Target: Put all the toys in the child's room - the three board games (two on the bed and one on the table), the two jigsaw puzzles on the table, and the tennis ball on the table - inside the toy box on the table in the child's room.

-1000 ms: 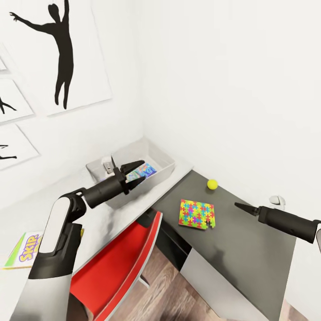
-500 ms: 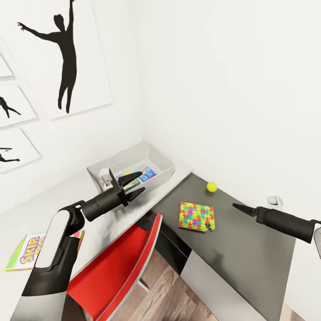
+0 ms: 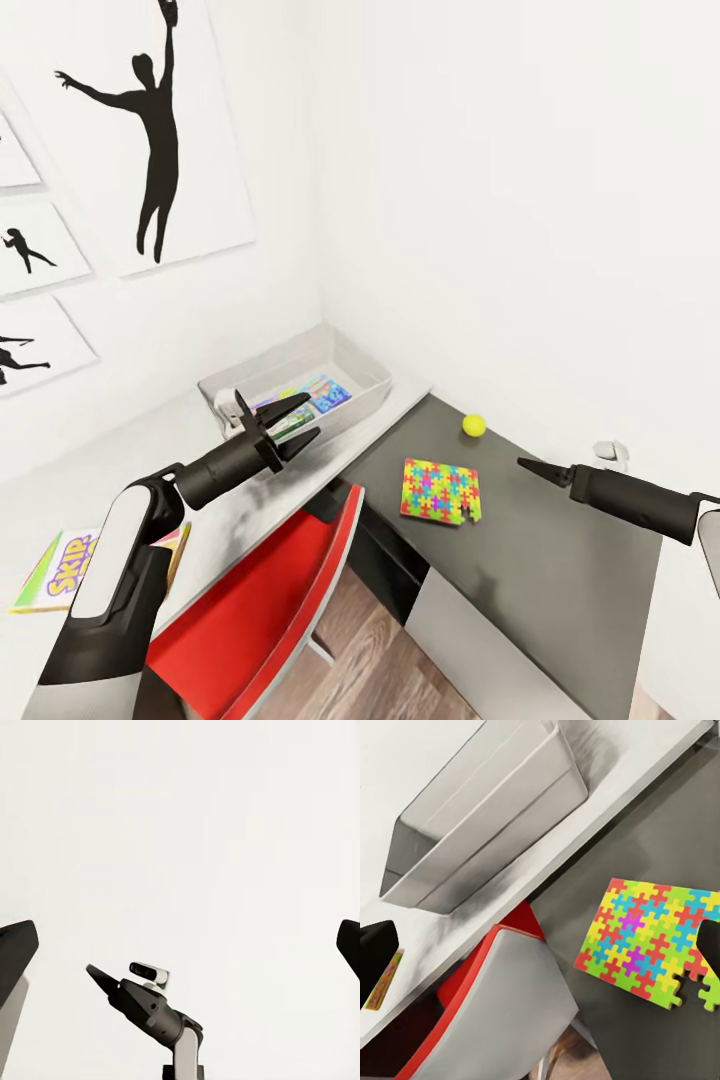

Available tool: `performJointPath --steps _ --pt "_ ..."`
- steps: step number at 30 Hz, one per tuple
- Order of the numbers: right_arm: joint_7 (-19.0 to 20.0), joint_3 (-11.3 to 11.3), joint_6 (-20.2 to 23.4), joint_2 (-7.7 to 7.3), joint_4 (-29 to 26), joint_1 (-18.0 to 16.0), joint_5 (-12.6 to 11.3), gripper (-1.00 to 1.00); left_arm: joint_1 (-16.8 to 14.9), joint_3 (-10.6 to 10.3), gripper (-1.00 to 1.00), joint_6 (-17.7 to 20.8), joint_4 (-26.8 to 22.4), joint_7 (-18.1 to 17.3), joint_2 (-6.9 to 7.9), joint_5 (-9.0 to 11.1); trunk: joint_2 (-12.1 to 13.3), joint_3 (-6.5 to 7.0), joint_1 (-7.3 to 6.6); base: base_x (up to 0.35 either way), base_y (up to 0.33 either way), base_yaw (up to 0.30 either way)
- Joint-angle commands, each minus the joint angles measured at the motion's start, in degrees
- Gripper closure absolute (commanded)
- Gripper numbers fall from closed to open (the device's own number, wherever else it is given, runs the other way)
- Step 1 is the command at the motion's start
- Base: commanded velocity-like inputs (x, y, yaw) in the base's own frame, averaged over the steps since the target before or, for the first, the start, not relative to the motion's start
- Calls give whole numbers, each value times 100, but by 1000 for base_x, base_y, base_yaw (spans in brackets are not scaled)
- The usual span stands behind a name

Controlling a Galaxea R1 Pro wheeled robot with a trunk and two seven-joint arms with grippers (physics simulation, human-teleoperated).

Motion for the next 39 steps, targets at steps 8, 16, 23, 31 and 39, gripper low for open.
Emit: performJointPath --steps 8,16,23,31,39 --pt "36 5 21 0 0 -5 27 -100 26 35 -100 30 0 -54 6 -18 -7 68 2 -92 8 0" --pt "36 7 21 2 0 -5 27 -100 34 51 -100 15 0 -45 9 -18 -7 143 2 -220 57 0" --pt "35 12 21 6 0 -5 27 -100 36 57 -100 3 0 -34 10 -23 -7 208 2 -130 39 0" --pt "30 20 21 12 0 -5 27 -100 31 55 -100 -9 0 -15 9 -26 -7 283 2 -46 14 0" --pt "28 24 21 16 0 -5 27 -100 29 37 -100 -25 0 -5 4 -32 -7 358 2 -14 4 0"
